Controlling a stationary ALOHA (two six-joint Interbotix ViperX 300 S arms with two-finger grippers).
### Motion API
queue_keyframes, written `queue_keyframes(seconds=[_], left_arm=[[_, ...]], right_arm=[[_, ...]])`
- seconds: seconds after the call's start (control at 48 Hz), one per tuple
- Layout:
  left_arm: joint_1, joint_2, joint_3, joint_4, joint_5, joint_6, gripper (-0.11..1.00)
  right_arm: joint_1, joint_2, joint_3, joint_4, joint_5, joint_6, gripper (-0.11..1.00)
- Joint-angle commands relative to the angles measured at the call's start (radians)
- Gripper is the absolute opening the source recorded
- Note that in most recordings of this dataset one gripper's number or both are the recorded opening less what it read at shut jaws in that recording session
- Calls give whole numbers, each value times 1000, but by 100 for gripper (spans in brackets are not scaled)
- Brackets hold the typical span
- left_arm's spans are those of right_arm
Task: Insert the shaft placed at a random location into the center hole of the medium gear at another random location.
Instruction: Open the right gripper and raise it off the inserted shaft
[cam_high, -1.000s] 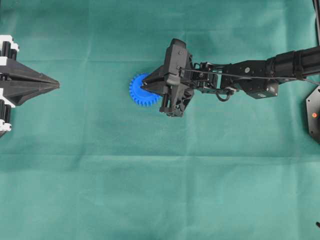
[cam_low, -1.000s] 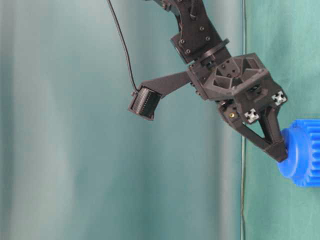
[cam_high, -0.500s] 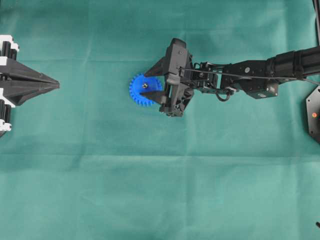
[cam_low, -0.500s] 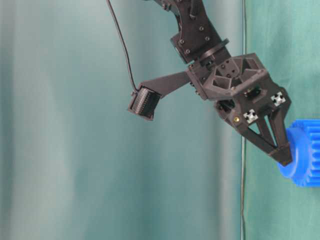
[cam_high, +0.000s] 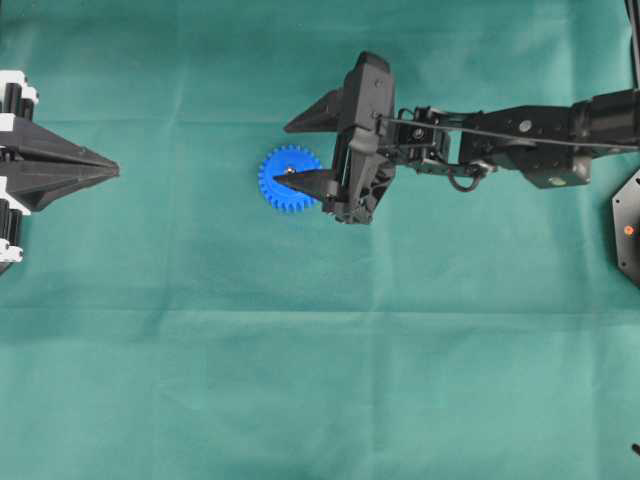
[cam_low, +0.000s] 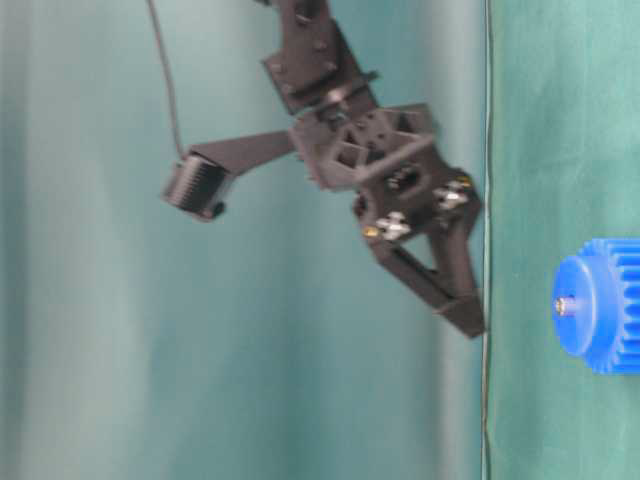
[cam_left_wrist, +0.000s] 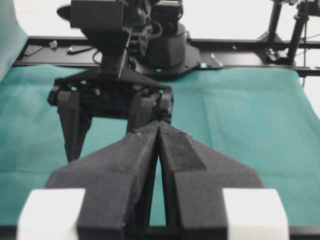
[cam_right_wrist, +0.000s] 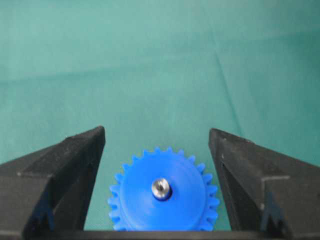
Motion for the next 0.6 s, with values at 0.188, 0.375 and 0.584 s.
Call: queue_keyframes(seconds=[0.188, 0.375, 0.584], left_arm=[[3, 8, -23, 2, -5, -2, 0], [3, 8, -23, 2, -5, -2, 0], [3, 8, -23, 2, -5, -2, 0]], right_arm=[[5, -43, -5, 0, 11, -3, 85], [9, -81, 34, 0, 18, -2, 85], [11, -164, 107, 0, 18, 0, 85]])
